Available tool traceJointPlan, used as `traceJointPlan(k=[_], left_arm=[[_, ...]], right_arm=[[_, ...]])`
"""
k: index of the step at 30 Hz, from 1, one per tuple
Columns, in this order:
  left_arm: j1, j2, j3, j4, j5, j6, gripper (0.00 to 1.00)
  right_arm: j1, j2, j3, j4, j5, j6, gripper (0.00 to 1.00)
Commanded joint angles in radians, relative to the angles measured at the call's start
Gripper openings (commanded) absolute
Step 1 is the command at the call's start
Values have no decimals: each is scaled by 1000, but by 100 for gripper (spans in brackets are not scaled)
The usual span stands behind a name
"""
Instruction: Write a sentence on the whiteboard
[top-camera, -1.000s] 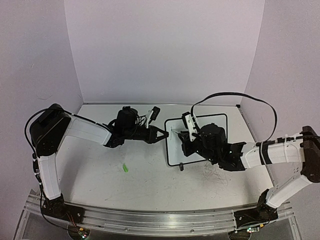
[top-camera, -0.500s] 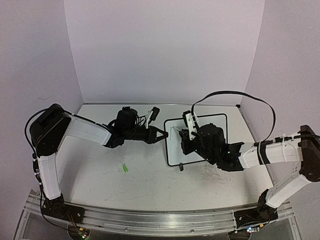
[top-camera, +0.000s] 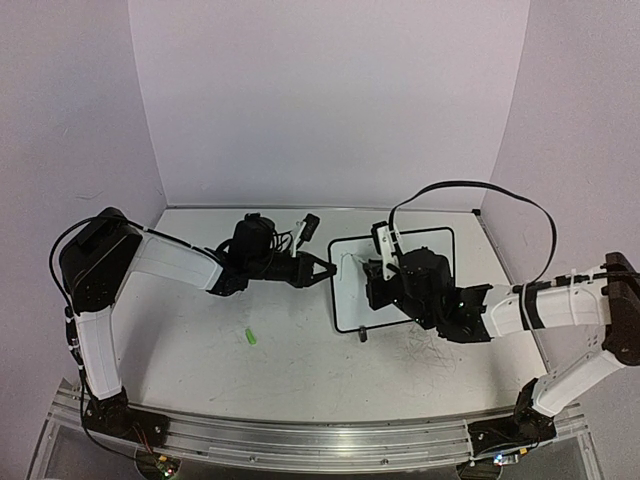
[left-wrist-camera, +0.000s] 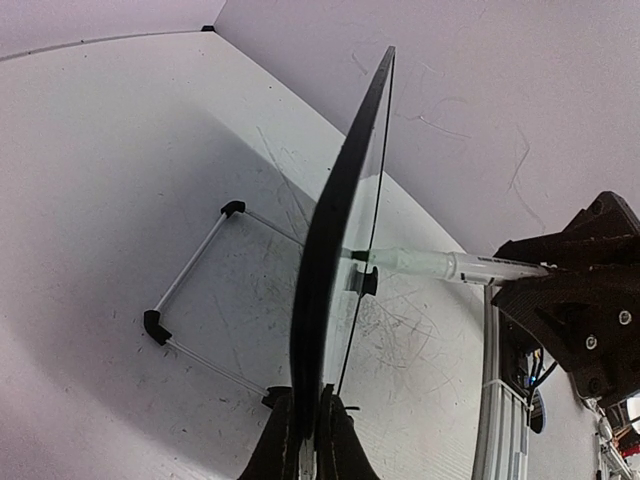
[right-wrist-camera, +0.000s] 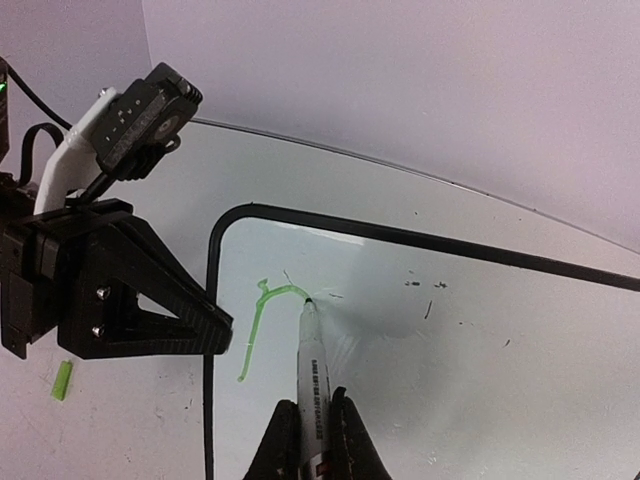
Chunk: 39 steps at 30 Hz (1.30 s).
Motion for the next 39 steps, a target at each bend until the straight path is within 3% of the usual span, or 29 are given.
traceJointPlan(k=[1, 21, 39], left_arm=[[-1, -29, -9, -11, -11, 11, 0], [-1, -34, -12, -10, -10, 10, 0], [-1, -38, -17, -11, -13, 11, 0]], right_arm=[[-7, -25, -20, -33, 11, 38, 0], [26, 66, 12, -22, -61, 52, 0], [28, -15, -34, -30, 123, 109, 0]])
